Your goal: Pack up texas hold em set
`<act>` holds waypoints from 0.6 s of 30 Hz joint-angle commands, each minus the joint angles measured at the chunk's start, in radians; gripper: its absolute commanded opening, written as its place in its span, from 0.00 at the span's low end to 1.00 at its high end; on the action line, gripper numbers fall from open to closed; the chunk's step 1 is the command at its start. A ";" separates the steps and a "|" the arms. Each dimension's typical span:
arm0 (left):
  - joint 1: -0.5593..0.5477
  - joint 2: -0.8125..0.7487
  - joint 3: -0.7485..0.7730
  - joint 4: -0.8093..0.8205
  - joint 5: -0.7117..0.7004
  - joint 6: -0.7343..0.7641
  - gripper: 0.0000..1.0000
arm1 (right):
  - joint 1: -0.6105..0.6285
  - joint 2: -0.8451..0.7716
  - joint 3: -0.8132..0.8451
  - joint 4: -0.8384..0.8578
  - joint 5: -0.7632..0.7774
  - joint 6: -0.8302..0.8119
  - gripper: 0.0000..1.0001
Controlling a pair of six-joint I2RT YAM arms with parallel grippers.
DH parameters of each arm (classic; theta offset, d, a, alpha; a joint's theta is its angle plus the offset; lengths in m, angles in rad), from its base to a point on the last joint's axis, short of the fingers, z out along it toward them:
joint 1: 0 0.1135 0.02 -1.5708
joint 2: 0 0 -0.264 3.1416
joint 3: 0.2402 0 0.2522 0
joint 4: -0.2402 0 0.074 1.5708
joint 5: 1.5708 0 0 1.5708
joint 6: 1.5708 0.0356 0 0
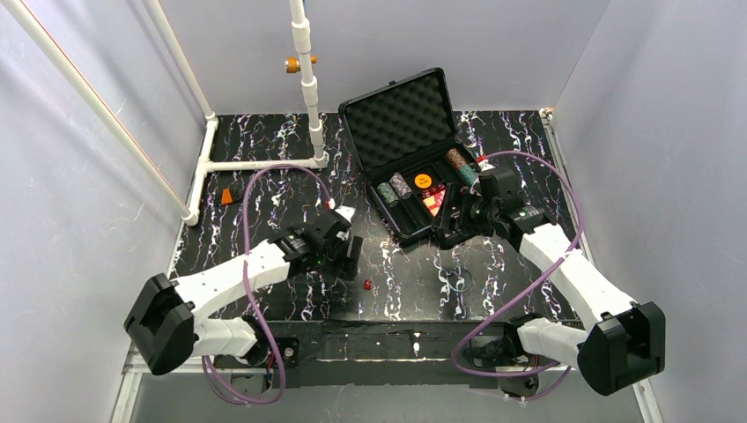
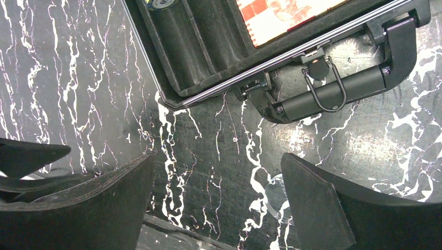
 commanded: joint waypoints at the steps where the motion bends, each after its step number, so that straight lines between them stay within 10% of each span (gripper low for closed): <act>1: -0.062 0.071 0.003 0.044 0.011 -0.040 0.64 | 0.012 0.000 -0.007 0.014 -0.018 0.009 0.99; 10: -0.156 0.258 0.072 0.125 -0.011 -0.060 0.55 | 0.024 0.032 0.027 0.001 -0.014 0.001 0.98; 18: -0.188 0.350 0.110 0.117 -0.034 -0.068 0.28 | 0.032 0.054 0.034 -0.008 -0.001 -0.005 0.98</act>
